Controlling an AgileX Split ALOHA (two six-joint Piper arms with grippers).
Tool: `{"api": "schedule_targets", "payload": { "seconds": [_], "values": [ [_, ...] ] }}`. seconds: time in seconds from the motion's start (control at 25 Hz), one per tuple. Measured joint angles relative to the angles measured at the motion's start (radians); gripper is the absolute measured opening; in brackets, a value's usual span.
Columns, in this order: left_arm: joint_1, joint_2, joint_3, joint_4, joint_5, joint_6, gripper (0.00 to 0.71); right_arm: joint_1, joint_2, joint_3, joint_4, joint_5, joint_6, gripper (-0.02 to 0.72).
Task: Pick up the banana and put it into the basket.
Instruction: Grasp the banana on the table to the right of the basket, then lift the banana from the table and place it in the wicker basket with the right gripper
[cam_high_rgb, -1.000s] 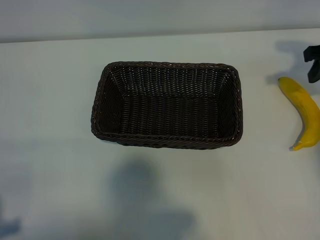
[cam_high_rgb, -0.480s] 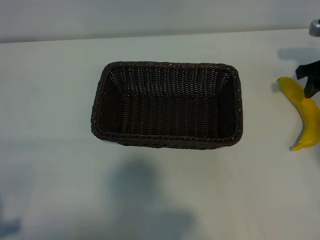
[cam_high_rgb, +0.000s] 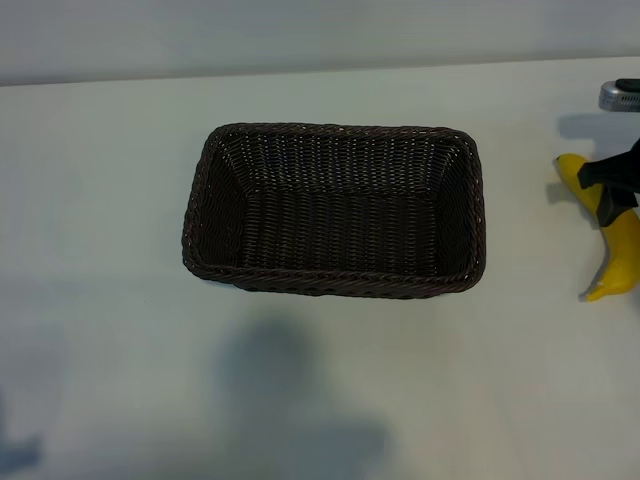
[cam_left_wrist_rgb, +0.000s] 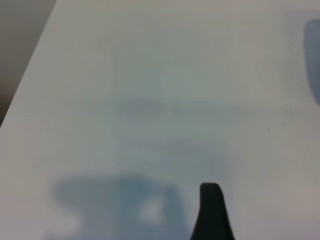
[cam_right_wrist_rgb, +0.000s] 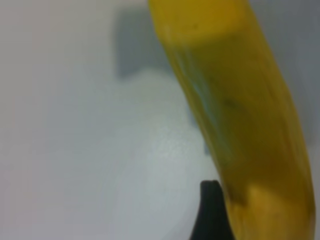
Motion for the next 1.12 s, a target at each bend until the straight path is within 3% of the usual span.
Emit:
{"api": "schedule_targets", "payload": {
  "seconds": [0.4, 0.56, 0.68, 0.88, 1.12],
  "values": [
    [0.000, 0.000, 0.000, 0.000, 0.000, 0.000, 0.547, 0.000, 0.038, 0.000, -0.008, -0.024, 0.000, 0.530],
    [0.000, 0.000, 0.001, 0.000, 0.000, 0.004, 0.547, 0.000, 0.040, 0.000, -0.014, -0.024, 0.000, 0.425],
    [0.000, 0.000, 0.001, 0.000, 0.000, 0.004, 0.547, 0.000, 0.040, -0.008, -0.017, -0.011, 0.001, 0.425],
    [0.000, 0.000, 0.001, 0.000, 0.000, 0.004, 0.547, 0.000, 0.040, -0.105, -0.020, 0.111, 0.003, 0.425],
    [0.000, 0.000, 0.001, 0.000, 0.000, 0.004, 0.547, 0.003, 0.040, -0.305, 0.018, 0.350, 0.012, 0.425]
  ]
}}
